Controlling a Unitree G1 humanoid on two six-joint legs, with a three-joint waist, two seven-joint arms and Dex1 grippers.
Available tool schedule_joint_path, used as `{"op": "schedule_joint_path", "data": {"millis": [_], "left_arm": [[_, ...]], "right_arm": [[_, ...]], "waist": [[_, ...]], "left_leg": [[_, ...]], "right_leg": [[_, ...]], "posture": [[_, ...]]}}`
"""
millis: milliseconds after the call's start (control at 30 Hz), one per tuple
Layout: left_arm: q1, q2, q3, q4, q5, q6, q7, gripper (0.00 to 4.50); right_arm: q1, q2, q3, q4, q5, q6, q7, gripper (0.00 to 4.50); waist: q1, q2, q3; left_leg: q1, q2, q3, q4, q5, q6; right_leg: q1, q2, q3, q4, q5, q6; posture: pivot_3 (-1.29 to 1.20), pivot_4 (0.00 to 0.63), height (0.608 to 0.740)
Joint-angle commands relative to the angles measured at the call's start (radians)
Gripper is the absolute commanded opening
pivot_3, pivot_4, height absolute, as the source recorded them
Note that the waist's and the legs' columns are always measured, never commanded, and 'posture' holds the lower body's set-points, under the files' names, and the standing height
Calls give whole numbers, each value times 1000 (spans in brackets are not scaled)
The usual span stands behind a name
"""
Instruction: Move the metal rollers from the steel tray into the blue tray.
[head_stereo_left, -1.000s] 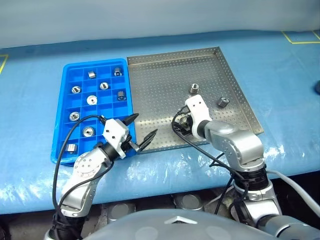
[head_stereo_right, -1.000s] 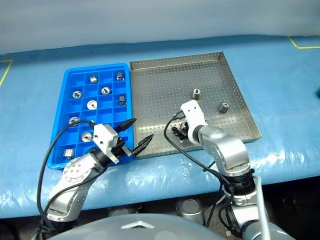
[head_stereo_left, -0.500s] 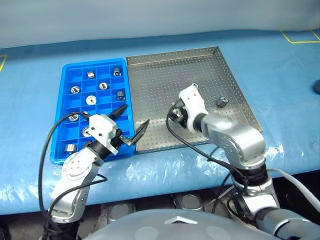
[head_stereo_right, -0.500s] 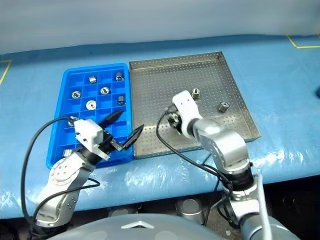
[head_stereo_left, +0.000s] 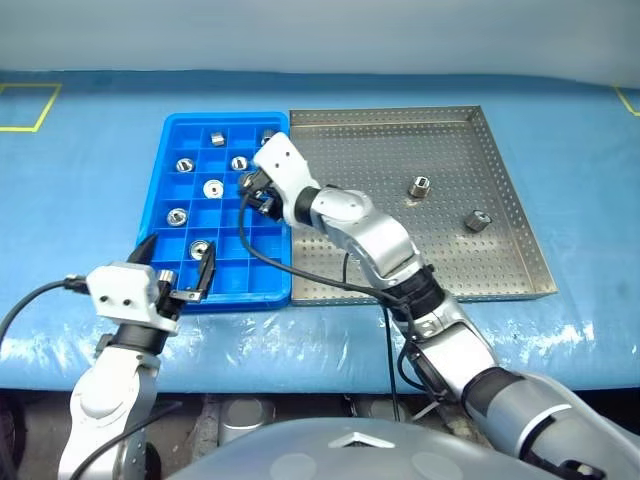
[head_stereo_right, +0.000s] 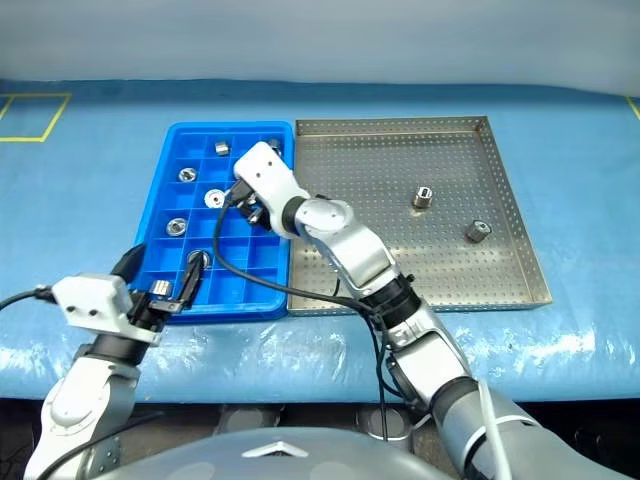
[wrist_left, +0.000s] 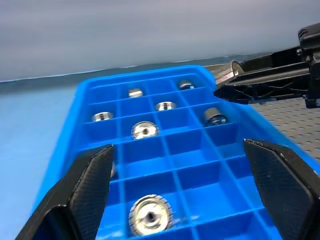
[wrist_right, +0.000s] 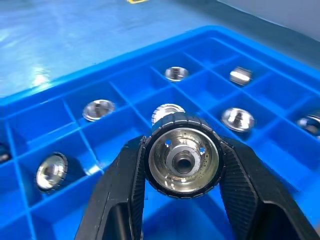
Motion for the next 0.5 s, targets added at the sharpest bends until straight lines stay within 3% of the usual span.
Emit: {"op": "schedule_joint_path", "data": {"millis": [33,133,400,500], "left_arm": [[29,-17,12,-63,5,-34,15,4500],[31,-21,-2,-62,9,-34,18,4500],[-47,-2,-33,-22,0,-10,1,4500],[-85,12,-43,-6,-5,2,-10,4500]], "right_arm": [[-38,36,-5,83,-19,-95,26,1716],[-36,56,-20,176,-32,-122,33,1716],[-2,31,-84,188,-52,-110,15,4437],[23,46,-165,111,-30,-84,-58,4478]], "waist": [[17,0,0],[35,0,0],[44,1,0],[41,1,0]], "left_leg": [[0,0,0,0,0,0],[0,0,0,0,0,0],[0,0,0,0,0,-1],[0,0,0,-1,0,-1]], "right_leg": [[0,0,0,0,0,0],[0,0,-1,0,0,0],[0,1,-1,0,-1,-1],[0,1,-1,0,-1,-1]], "posture": [[337,150,740],[331,150,740],[251,150,740],[228,150,740]]}}
